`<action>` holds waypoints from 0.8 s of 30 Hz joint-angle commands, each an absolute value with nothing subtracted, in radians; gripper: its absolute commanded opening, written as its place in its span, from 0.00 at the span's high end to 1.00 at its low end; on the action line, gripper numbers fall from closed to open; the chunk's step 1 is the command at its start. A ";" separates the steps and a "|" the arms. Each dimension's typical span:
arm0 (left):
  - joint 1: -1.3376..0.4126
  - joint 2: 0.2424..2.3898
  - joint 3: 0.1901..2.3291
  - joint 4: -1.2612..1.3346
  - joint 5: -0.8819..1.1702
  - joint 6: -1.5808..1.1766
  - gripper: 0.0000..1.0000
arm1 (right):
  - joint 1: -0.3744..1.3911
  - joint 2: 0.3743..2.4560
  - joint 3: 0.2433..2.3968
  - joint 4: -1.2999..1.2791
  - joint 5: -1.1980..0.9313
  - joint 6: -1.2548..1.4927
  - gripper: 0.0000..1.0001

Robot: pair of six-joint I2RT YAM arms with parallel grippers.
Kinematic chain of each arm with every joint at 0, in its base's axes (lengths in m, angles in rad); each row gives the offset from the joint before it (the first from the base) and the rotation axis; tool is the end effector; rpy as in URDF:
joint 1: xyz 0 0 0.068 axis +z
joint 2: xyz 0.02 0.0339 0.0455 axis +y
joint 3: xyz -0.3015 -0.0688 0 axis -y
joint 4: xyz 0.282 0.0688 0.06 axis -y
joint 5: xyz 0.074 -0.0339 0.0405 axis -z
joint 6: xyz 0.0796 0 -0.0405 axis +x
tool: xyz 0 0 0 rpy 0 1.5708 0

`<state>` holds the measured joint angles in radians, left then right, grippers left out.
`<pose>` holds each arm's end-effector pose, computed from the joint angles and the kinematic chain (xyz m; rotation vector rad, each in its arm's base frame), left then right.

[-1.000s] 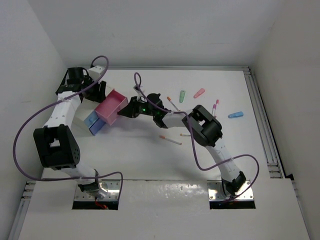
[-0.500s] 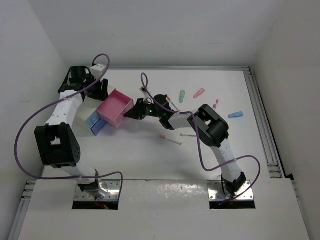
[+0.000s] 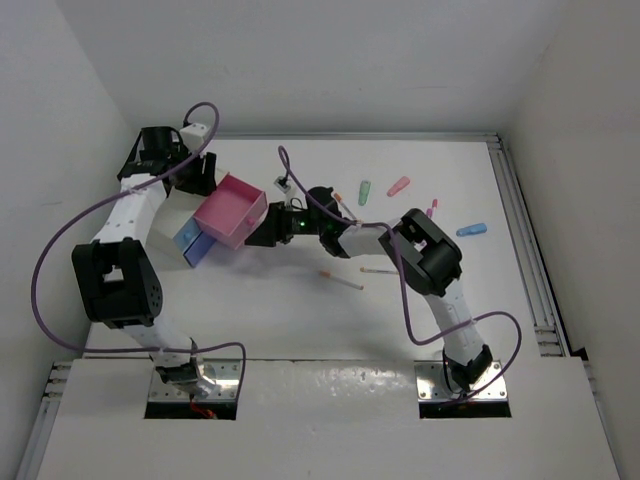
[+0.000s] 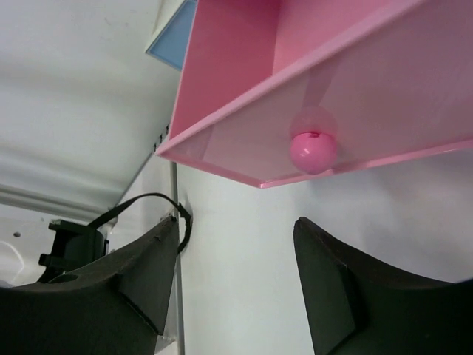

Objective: Sort the stationery into containers
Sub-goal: Pick up the pen from the center of the board.

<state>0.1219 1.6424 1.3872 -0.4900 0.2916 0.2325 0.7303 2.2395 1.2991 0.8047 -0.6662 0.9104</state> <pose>0.4395 0.0308 0.2992 0.2722 2.2661 -0.1534 0.3821 0.4082 0.1392 -0.4100 1.9900 1.7005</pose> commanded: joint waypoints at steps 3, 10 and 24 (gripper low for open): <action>0.094 1.649 1.505 -0.518 0.304 0.213 0.35 | 0.723 2.086 1.290 0.697 -0.690 0.805 0.37; 0.048 1.565 1.672 -0.552 0.330 0.206 0.32 | 0.652 1.944 1.318 0.222 -0.667 0.545 0.36; -0.090 1.244 1.429 -0.612 0.287 0.204 0.29 | 0.472 1.649 1.231 -0.643 -0.444 -0.221 0.53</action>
